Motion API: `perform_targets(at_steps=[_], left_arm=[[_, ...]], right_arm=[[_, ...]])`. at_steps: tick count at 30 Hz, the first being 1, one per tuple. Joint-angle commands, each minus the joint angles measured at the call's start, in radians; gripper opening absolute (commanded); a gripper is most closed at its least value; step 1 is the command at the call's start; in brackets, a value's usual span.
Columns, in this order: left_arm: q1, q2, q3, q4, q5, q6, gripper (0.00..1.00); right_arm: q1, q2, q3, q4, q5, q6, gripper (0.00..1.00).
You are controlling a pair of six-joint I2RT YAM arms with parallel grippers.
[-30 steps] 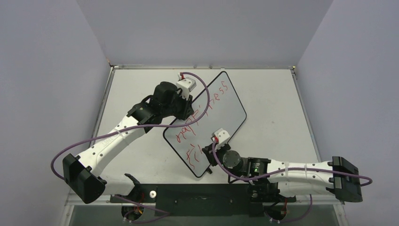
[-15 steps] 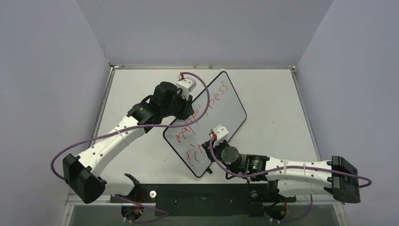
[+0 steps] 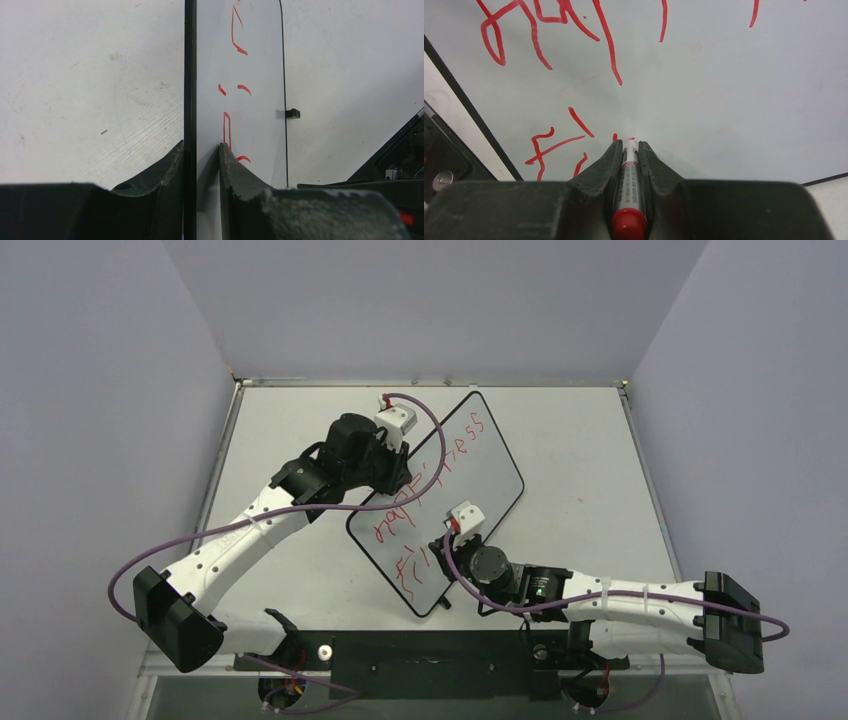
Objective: Write a sentence on the whiteboard
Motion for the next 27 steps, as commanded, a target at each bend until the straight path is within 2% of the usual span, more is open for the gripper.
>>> perform_targets(at_steps=[1,14,27], left_arm=[[0.005,-0.026,0.01,0.034,-0.075,0.075,0.0],[0.004,-0.031,0.009,0.032,-0.075,0.075,0.0],[0.004,-0.032,0.006,0.034,-0.075,0.075,0.0]], right_arm=[[-0.004,0.012,0.033,0.049,-0.049,-0.007,0.0],[-0.004,0.026,0.037,0.066,-0.082,-0.001,0.0],[-0.042,0.055,0.035,0.024,0.007,0.059,0.0]])
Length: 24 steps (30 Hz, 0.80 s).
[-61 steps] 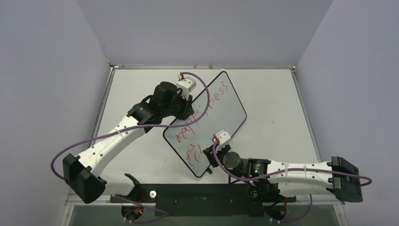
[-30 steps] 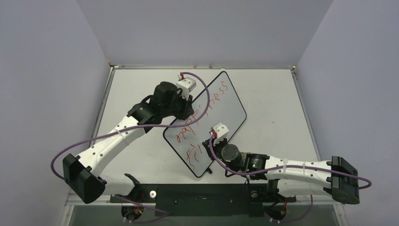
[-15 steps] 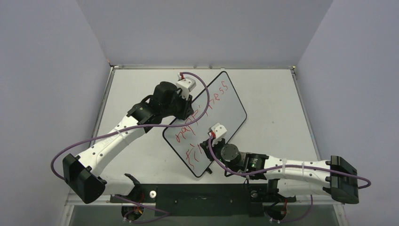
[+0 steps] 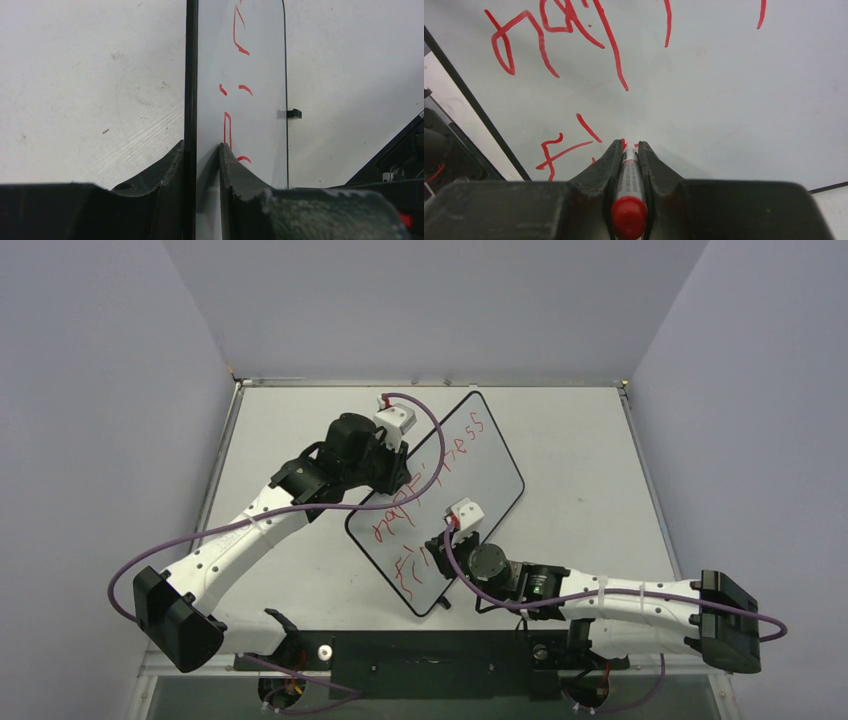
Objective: Write a sentence on the whiteboard
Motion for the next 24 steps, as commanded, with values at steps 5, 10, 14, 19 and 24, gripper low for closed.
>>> perform_targets(at_steps=[5,10,14,19,24], left_arm=[[0.003,-0.03,0.006,0.035,-0.074,0.073,0.0],[0.004,-0.03,0.006,0.034,-0.074,0.073,0.0],[0.003,-0.029,0.005,0.035,-0.078,0.073,0.0],[0.003,-0.029,0.006,0.034,-0.079,0.073,0.0],[0.003,-0.029,0.006,0.035,-0.079,0.073,0.0]], right_arm=[[-0.041,0.034,0.025,0.0,0.041,0.034,0.0],[-0.045,0.027,0.018,-0.001,0.036,0.035,0.0],[-0.046,0.026,0.001,-0.002,0.022,0.051,0.0],[-0.045,0.013,-0.035,-0.01,0.015,0.074,0.0],[-0.04,-0.007,-0.066,-0.024,-0.001,0.096,0.0]])
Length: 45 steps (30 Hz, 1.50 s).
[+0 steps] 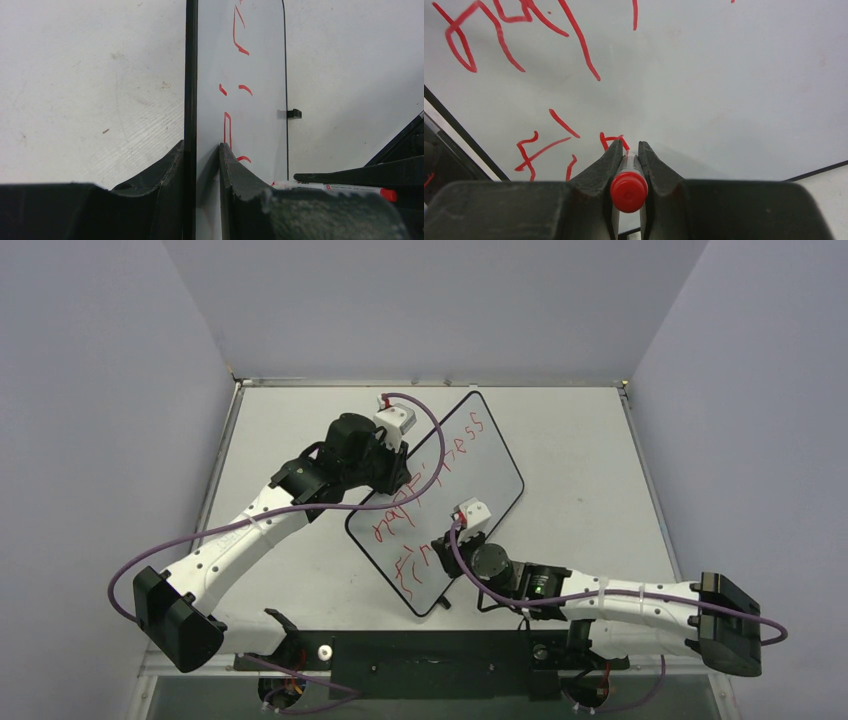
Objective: Write a sentence on the whiteboard
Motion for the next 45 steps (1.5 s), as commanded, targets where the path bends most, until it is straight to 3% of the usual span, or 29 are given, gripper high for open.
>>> perform_targets(at_steps=[1,10,18,24,31,35,39,45], left_arm=[[0.004,-0.028,0.007,0.035,-0.078,0.074,0.0],[0.008,-0.026,0.01,0.035,-0.072,0.073,0.0],[0.01,-0.026,0.009,0.034,-0.068,0.073,0.0],[0.01,-0.023,-0.003,0.041,-0.04,0.088,0.0],[0.009,-0.03,-0.024,0.074,-0.016,0.114,0.0],[0.011,-0.039,-0.033,0.081,-0.021,0.119,0.0],[0.012,-0.043,-0.03,0.077,-0.019,0.119,0.0],[0.012,-0.045,-0.026,0.07,-0.01,0.115,0.0]], right_arm=[[-0.006,-0.008,-0.045,-0.034,-0.017,0.035,0.0],[0.015,-0.084,-0.028,-0.132,-0.009,0.041,0.0],[0.024,-0.167,0.058,-0.197,0.052,-0.063,0.0],[0.015,-0.18,0.058,-0.136,0.097,-0.175,0.0],[-0.007,-0.241,-0.014,0.021,0.047,-0.326,0.0],[-0.069,-0.309,-0.055,0.038,-0.005,-0.289,0.0],[-0.223,-0.389,-0.089,0.005,-0.101,-0.176,0.0],[-0.51,-0.429,-0.107,-0.044,-0.476,-0.021,0.0]])
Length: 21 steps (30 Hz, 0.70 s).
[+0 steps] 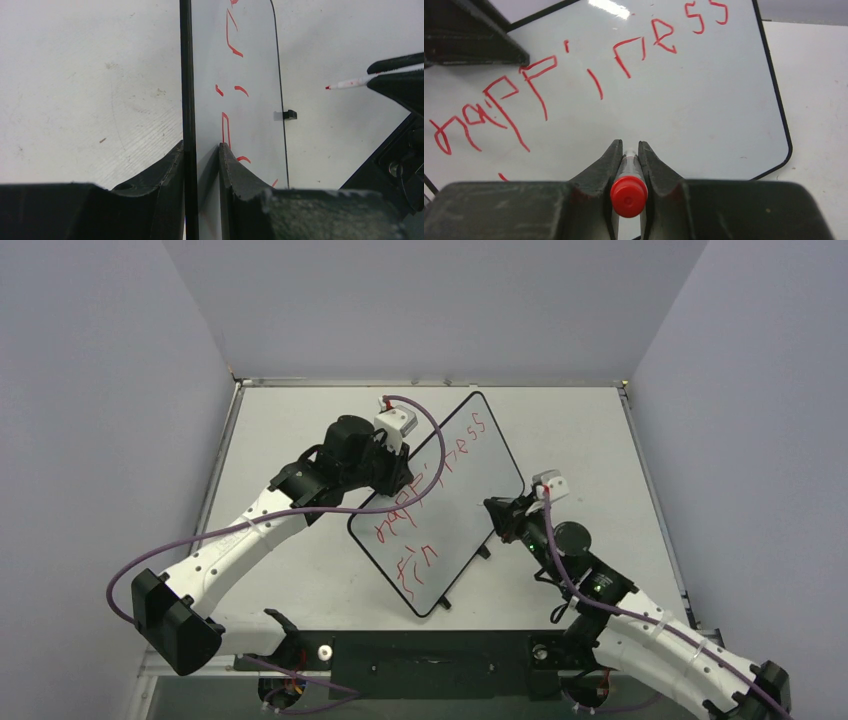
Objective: Write a sentence on the whiteboard
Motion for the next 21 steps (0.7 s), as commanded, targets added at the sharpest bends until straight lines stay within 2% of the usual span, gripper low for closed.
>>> perform_targets(at_steps=[1,2,4,14,21], left_arm=[[0.01,-0.03,0.003,0.024,-0.04,0.092,0.0],[0.01,-0.03,0.003,0.025,-0.04,0.091,0.0],[0.01,-0.032,0.002,0.025,-0.039,0.092,0.0],[0.011,-0.033,0.002,0.021,-0.038,0.091,0.0],[0.01,-0.029,0.007,0.018,-0.038,0.092,0.0]], right_arm=[[-0.191,0.011,-0.006,-0.007,-0.385,0.155,0.0],[-0.244,0.024,-0.004,-0.005,-0.472,0.179,0.0],[-0.291,0.057,-0.005,0.006,-0.55,0.202,0.0],[-0.303,0.112,-0.049,0.143,-0.635,0.292,0.0],[-0.249,0.142,-0.074,0.193,-0.644,0.309,0.0]])
